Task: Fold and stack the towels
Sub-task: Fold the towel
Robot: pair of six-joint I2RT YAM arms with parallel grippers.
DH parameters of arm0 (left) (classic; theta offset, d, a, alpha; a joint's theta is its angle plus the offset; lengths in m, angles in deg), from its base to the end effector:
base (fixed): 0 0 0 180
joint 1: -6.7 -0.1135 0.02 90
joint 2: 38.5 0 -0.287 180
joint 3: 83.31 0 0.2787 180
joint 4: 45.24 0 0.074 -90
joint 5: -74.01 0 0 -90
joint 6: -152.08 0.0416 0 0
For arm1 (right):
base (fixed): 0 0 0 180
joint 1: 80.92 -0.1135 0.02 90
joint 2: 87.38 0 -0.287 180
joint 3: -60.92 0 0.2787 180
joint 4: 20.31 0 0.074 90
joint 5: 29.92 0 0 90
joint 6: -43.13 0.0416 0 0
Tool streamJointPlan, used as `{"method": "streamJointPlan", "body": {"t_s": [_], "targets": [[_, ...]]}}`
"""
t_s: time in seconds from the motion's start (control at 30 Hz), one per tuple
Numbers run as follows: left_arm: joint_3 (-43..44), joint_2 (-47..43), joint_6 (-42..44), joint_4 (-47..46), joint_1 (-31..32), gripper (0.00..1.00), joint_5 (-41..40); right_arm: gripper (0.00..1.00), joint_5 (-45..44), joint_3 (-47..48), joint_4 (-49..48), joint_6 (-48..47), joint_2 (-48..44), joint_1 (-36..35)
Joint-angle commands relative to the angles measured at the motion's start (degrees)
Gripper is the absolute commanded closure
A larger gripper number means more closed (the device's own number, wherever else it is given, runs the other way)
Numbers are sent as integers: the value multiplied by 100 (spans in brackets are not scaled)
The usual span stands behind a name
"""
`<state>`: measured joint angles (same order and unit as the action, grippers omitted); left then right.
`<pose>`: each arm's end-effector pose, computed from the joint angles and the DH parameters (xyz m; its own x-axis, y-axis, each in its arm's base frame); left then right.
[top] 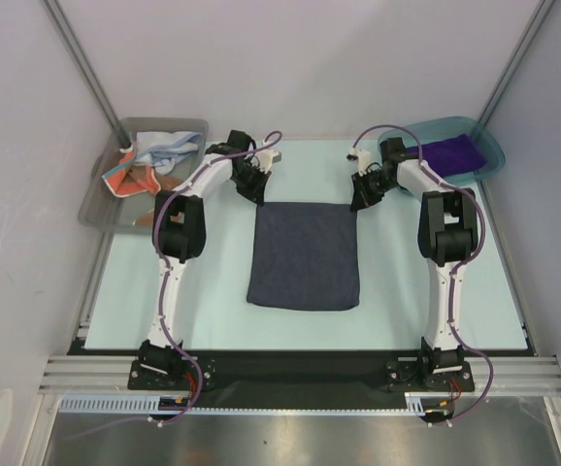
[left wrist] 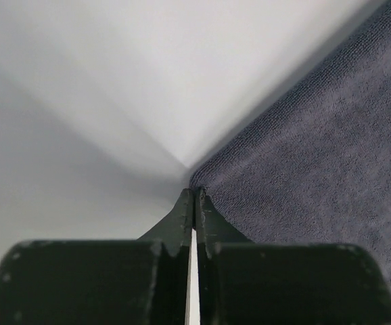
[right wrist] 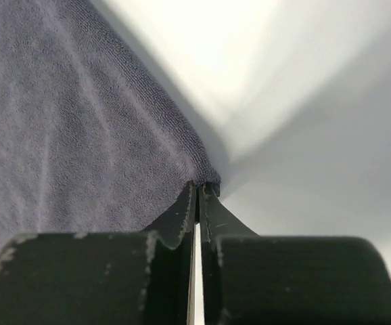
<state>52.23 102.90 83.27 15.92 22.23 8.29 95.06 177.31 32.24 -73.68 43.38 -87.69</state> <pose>0.5400 -0.1678 0.1611 -0.6829 0.5318 -0.5008 0.6924 0.6897 -0.2119 0.5133 0.0850 0.1623 -0.6711 -0.4518 -0.5878 -0.6974 0.6536 0.2939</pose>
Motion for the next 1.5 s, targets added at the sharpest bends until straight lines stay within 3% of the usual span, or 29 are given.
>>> {"method": "streamJointPlan", "body": {"t_s": [0.0, 0.33, 0.47, 0.57, 1.03, 1.13, 1.17, 1.27, 1.47], "targets": [[301, 63, 201, 84, -6, 100, 34, 100, 62, 265, -48, -167, 20, 61], [65, -385, 78, -425, -15, 100, -335, 100, -141, 203, -303, -202, -121, 132], [82, -438, 87, -461, -15, 100, -362, 78, 43, 326, -198, -254, -16, 123], [108, -412, 96, -435, -6, 100, -379, 67, 184, 606, 21, -272, 142, 140], [240, -219, 210, -347, -6, 100, -476, 57, 492, 1232, 409, -422, 696, 140], [292, -157, 201, -355, -6, 100, -511, 63, 483, 1232, 391, -439, 758, 131], [293, -148, 193, -364, -6, 100, -502, 75, 422, 1223, 365, -439, 767, 123], [301, -139, 140, -417, 3, 100, -625, 94, 317, 1258, 234, -413, 749, 149], [109, -508, 78, -724, 3, 99, -1126, 100, -44, 777, -451, -360, 223, 167]]}}
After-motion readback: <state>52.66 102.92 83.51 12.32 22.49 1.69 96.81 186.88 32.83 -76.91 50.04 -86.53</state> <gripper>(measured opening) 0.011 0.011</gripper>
